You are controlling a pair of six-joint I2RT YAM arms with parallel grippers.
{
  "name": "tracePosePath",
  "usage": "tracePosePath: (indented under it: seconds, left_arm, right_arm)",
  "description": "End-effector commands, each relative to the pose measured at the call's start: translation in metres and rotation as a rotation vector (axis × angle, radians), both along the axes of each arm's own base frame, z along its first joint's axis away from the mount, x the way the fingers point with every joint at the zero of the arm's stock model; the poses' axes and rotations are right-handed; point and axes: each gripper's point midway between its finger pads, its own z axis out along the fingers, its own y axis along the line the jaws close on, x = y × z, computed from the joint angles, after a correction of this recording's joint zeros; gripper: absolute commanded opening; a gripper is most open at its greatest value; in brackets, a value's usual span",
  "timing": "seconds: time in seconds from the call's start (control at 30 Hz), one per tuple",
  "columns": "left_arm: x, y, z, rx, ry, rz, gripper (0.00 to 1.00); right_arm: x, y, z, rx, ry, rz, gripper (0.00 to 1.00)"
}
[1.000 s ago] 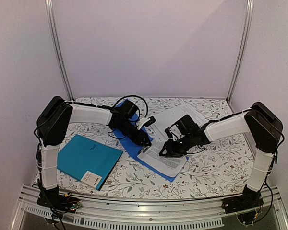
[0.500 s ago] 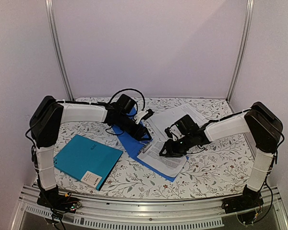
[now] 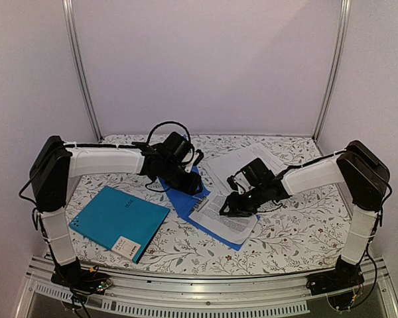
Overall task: Put the files into the folder
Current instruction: Close the spring clip on the folder at the center of the board.
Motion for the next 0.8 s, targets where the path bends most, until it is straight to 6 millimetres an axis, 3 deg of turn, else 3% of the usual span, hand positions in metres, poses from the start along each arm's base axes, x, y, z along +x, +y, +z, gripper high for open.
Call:
tracePosePath:
  seconds: [0.0, 0.1, 0.37, 0.77]
  left_arm:
    - [-0.012, 0.008, -0.021, 0.073, 0.048, 0.09, 0.44]
    - [-0.01, 0.01, -0.024, 0.089, 0.062, 0.131, 0.39]
    - [-0.004, 0.02, -0.027, 0.132, 0.071, 0.226, 0.37]
    - [-0.001, 0.012, -0.034, 0.135, 0.099, 0.227, 0.25]
  right_arm:
    - [-0.019, -0.032, -0.051, -0.178, 0.106, -0.032, 0.41]
    - [-0.019, -0.033, -0.051, -0.178, 0.108, -0.031, 0.41]
    - [-0.019, -0.031, -0.051, -0.171, 0.103, -0.029, 0.41]
    - [-0.021, -0.033, -0.053, -0.169, 0.105, -0.03, 0.41]
